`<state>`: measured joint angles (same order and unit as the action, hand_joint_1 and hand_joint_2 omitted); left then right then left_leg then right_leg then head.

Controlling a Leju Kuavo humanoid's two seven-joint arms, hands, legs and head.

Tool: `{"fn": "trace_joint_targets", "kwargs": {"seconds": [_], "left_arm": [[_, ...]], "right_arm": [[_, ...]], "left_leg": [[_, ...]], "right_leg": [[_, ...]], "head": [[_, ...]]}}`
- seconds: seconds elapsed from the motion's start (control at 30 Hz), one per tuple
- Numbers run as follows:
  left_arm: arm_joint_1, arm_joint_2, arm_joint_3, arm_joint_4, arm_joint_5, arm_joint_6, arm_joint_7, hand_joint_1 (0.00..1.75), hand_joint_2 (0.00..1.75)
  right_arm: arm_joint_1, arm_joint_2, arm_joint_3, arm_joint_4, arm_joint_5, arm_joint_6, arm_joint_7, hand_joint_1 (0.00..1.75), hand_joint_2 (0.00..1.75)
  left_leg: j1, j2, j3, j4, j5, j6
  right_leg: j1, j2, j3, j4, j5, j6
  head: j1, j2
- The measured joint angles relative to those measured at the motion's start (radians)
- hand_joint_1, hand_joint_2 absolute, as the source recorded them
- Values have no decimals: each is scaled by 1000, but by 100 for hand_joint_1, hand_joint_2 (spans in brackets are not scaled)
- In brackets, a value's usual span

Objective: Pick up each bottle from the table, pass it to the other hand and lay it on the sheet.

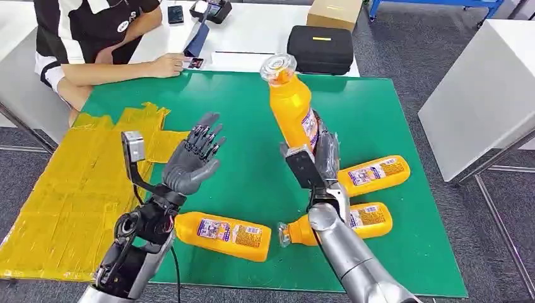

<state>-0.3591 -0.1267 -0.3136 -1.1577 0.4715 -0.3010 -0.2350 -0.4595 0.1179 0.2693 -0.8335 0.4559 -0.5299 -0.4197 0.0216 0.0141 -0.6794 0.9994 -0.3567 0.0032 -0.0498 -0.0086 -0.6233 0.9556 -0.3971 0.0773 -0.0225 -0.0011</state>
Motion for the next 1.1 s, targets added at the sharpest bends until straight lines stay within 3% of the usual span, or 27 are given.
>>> {"fn": "trace_joint_targets", "kwargs": {"seconds": [0.3, 0.6, 0.8, 1.1], "left_arm": [[-70, 0, -14, 80, 0, 49, -14, 0, 175], [-74, 0, -17, 91, -16, 77, -21, 0, 175], [-80, -2, -17, 93, -31, 92, -16, 0, 175], [-80, -8, -10, 109, -35, 93, -11, 0, 175]], "right_arm": [[-16, 37, 50, 17, 88, 61, 80, 175, 175], [-50, 60, 104, 70, 144, 116, 133, 175, 175], [-67, 80, 157, 89, 243, 205, 205, 175, 175], [-75, 92, 236, 89, 368, 234, 269, 175, 175]], "left_leg": [[0, 0, -1, 0, 0, 0], [0, 0, -1, 0, 0, 0], [0, 0, -1, 0, 0, 0], [0, 0, -1, 0, 0, 0]], "right_leg": [[0, 0, 0, 0, 0, 0], [0, 0, 0, 0, 0, 0], [0, 0, -1, 0, 0, 0], [0, 0, -1, 0, 0, 0]], "head": [[0, 0], [0, 0], [0, 0], [0, 0]]}}
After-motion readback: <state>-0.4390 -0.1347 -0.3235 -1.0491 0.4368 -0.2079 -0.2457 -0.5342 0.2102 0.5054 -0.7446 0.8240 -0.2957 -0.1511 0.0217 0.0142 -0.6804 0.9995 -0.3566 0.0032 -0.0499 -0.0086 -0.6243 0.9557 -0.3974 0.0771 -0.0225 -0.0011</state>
